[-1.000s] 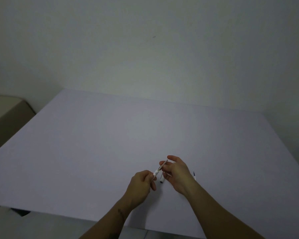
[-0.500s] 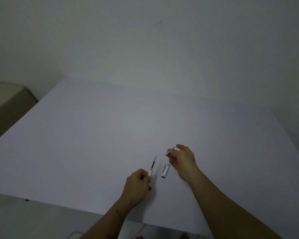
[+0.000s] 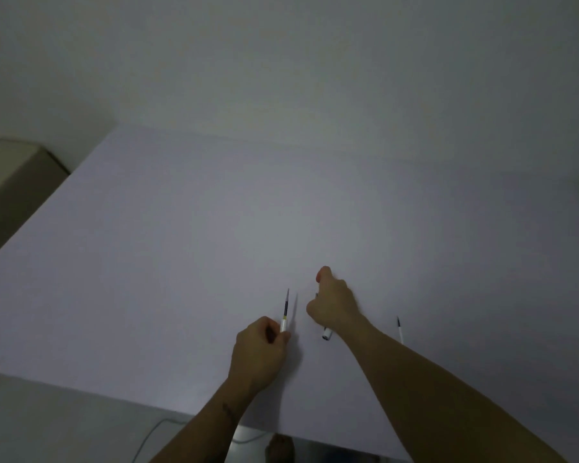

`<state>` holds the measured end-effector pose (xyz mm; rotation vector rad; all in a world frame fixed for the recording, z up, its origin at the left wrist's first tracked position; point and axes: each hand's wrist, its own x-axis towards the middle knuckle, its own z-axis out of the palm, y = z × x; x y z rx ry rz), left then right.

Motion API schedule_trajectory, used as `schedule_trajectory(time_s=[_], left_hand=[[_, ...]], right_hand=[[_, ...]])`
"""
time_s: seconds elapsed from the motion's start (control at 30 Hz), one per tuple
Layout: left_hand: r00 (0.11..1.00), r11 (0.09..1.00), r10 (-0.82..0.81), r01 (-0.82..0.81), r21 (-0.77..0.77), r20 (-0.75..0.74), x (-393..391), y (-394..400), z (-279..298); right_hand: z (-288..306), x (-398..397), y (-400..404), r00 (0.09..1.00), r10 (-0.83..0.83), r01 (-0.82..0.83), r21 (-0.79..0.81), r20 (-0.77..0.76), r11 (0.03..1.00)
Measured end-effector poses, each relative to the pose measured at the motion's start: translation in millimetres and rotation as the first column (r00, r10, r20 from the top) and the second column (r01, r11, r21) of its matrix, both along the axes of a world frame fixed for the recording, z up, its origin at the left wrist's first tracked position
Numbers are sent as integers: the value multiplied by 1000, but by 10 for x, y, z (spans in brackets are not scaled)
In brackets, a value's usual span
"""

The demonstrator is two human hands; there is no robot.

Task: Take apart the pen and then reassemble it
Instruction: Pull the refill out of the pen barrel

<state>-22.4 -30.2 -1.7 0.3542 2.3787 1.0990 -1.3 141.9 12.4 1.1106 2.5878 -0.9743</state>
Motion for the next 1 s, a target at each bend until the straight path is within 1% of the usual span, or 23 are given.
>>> schedule_trajectory(time_s=[0.1, 0.2, 0.3, 0.43, 0.5, 0.63, 0.7, 0.83, 0.93, 1.0], left_hand=[[1000, 1000, -5, 5, -16, 7, -35, 10, -55], [1000, 1000, -6, 7, -20, 23, -45, 15, -103], [999, 1000, -17, 18, -4, 48, -11, 25, -125], [997, 999, -43, 41, 28, 67, 62, 42, -108], [997, 997, -59, 57, 49, 50, 87, 63, -82], [995, 992, -92, 89, 92, 26, 157, 120, -14], [994, 989, -110, 108, 102, 17, 183, 136, 9], [990, 984, -138, 137, 116, 4, 242, 124, 27], [988, 981, -157, 157, 113, -14, 280, 84, 29], [984, 979, -177, 178, 101, -25, 288, 52, 31]], right_hand=[[-62, -26, 17, 1000, 8, -8, -6, 21, 1000], [-83, -10, 55, 1000, -18, 19, -58, 15, 998], [-63, 72, 114, 993, -119, 115, -166, -15, 979], [1, 265, 126, 968, -237, 208, -256, -84, 944], [44, 336, 62, 952, -292, 249, -333, -87, 910], [122, 416, -118, 919, -387, 287, -553, -70, 782], [157, 432, -185, 909, -413, 295, -608, -60, 737], [207, 493, -271, 900, -432, 320, -597, -51, 736], [251, 542, -301, 899, -433, 320, -575, -67, 753], [292, 555, -303, 890, -448, 323, -585, -80, 744]])
